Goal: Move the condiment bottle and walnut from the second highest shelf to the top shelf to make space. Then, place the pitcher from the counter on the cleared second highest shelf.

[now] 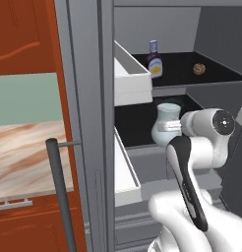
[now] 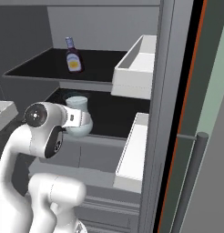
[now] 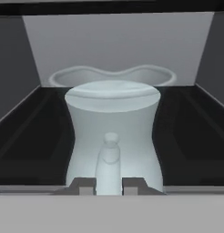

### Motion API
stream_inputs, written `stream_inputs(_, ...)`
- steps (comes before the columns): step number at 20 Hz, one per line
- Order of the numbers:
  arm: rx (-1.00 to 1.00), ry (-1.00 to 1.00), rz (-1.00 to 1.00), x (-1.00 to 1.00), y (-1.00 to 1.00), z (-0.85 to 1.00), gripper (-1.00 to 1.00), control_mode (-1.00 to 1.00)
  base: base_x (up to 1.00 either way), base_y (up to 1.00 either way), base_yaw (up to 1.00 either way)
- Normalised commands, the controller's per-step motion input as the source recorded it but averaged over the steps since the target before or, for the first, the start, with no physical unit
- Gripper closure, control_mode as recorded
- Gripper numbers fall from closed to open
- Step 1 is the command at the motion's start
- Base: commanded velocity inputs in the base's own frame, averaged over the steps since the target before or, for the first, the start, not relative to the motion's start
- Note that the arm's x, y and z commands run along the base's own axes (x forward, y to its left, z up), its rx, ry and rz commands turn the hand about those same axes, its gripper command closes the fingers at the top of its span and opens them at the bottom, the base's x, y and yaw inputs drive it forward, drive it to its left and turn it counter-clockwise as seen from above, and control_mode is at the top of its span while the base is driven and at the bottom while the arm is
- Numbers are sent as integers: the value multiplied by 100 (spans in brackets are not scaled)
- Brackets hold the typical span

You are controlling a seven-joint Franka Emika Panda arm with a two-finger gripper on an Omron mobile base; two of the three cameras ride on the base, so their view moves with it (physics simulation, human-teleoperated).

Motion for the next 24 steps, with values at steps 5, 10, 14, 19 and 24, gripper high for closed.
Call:
stream_inputs(5,0,-8,0,54,0,-40,100,-100,0,0,0)
stream_inputs(10,0,-9,0,56,0,-29,100,-100,0,0,0)
stream_inputs(14,0,-9,0,55,0,-27,100,-100,0,0,0)
stream_inputs(19,0,-9,0,53,0,-31,100,-100,0,0,0)
stream_inputs(24,0,-9,0,53,0,-31,100,-100,0,0,0)
